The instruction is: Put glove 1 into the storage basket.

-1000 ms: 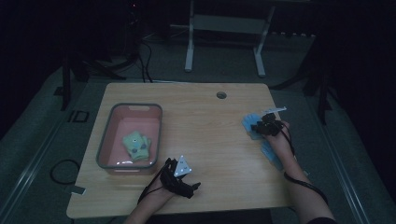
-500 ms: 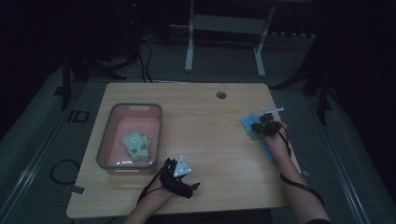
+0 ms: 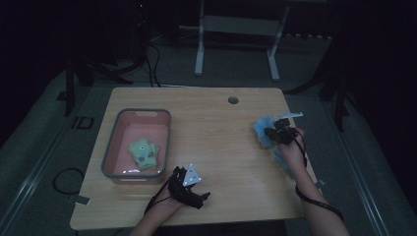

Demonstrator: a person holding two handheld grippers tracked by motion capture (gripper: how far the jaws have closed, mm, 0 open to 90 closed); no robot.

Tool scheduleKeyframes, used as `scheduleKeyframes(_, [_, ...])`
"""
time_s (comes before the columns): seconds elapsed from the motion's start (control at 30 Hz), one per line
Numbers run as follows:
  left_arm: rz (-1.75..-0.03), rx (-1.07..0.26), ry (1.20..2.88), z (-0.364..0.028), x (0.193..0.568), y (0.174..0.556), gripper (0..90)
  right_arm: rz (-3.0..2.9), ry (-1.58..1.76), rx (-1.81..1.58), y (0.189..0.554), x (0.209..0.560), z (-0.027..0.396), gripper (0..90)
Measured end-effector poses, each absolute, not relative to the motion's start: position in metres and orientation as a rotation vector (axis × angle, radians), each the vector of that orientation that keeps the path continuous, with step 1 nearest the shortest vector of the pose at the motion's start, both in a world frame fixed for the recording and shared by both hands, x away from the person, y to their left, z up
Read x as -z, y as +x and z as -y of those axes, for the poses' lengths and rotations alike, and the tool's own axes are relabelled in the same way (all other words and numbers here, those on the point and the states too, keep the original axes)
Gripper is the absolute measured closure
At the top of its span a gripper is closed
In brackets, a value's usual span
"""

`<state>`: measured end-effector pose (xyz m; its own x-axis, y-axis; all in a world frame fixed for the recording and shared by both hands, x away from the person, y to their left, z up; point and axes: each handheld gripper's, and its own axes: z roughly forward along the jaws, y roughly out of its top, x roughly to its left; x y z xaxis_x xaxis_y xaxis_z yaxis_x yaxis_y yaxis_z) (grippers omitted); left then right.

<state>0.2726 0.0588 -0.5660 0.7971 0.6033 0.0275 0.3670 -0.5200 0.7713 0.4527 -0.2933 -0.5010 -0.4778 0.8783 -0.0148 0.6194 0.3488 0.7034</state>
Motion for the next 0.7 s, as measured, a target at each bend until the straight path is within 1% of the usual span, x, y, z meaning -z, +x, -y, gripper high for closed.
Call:
scheduleKeyframes(0.13, [-0.712, -0.374, 2.182, -0.058, 0.566, 0.273, 4.2, -2.219, 1.296, -0.924, 0.44, 0.488, 0.285, 86.8])
scheduleKeyframes(0.3, [-0.711, -0.381, 2.179, -0.058, 0.566, 0.272, 4.2, -2.209, 1.246, -1.009, 0.412, 0.463, 0.267, 86.8])
scheduleKeyframes(0.4, [-0.711, -0.382, 2.175, -0.058, 0.565, 0.272, 4.2, -2.196, 1.232, -1.039, 0.396, 0.455, 0.256, 86.8])
scheduleKeyframes(0.53, [-0.705, -0.384, 2.177, -0.059, 0.564, 0.271, 4.2, -2.185, 1.248, -1.067, 0.384, 0.455, 0.246, 86.8])
scheduleKeyframes(0.57, [-0.705, -0.383, 2.174, -0.06, 0.563, 0.271, 4.2, -2.191, 1.267, -1.091, 0.377, 0.457, 0.24, 86.7])
scheduleKeyframes(0.7, [-0.706, -0.387, 2.173, -0.061, 0.562, 0.271, 4.2, -2.197, 1.3, -1.091, 0.367, 0.464, 0.227, 86.7])
